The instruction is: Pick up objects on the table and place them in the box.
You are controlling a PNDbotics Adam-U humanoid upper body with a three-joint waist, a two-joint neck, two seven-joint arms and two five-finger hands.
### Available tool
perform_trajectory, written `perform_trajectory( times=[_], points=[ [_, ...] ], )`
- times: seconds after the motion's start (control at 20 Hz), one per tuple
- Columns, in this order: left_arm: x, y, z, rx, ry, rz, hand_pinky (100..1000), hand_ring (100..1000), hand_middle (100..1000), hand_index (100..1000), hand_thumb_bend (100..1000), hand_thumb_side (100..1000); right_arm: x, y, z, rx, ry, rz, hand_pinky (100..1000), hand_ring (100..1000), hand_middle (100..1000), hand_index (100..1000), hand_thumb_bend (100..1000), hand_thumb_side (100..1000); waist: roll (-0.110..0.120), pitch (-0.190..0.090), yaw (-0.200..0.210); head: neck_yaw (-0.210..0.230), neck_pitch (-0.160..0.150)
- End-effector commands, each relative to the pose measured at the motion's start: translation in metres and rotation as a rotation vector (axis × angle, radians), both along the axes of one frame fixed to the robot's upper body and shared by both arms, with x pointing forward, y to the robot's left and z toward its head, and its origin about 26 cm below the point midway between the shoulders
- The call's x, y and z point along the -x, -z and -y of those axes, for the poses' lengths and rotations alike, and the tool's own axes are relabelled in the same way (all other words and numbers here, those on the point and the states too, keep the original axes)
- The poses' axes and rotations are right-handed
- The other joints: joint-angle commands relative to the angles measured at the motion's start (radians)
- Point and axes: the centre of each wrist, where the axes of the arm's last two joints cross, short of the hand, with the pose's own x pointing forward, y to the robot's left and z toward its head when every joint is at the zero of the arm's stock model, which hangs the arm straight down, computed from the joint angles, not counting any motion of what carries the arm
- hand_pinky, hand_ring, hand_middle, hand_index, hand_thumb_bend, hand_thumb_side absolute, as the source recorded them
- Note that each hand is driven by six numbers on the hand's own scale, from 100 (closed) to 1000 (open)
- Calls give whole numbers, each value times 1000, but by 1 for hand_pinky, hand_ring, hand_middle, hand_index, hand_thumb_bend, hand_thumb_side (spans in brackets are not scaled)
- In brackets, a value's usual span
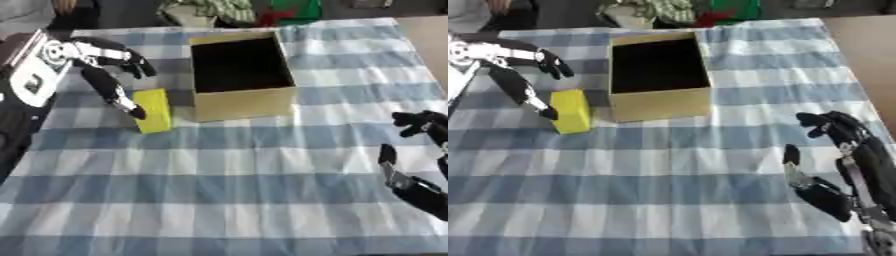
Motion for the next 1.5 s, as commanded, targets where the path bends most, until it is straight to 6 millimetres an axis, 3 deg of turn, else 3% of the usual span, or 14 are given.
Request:
perform_trajectory(
  times=[0.05, 0.45, 0.9, 1.1, 1.4, 1.5],
  points=[
    [-1, -15, -1, -3, -10, 27, 983, 878, 858, 913, 757, 437, 0, -7, 0, -1, -1, 19, 888, 606, 660, 833, 100, 308, -1, -13, -1, -6, 14],
    [-4, -1, -4, -67, -58, 21, 979, 879, 854, 907, 782, 448, -1, -7, -1, -10, -6, 21, 889, 600, 656, 834, 100, 311, -1, -10, -2, -5, 7],
    [-4, 1, 6, -132, -39, 81, 968, 878, 841, 895, 785, 451, -1, -7, -2, -15, -2, 17, 891, 599, 655, 835, 100, 308, -5, -8, -5, -1, -3],
    [-4, 2, 10, -157, -30, 110, 960, 875, 814, 879, 807, 407, -1, -7, -2, -18, -1, 13, 891, 598, 655, 835, 100, 315, -5, -7, -7, 1, -4],
    [-4, 9, 15, -172, -32, 132, 936, 848, 759, 844, 742, 352, -1, -7, -3, -19, -1, 13, 893, 597, 655, 835, 100, 306, -7, -5, -5, 2, -5],
    [-5, 10, 16, -167, -40, 144, 931, 840, 738, 827, 718, 395, -2, -7, -3, -20, -2, 11, 894, 597, 654, 836, 100, 297, -7, -4, -4, 2, -7]
  ],
)
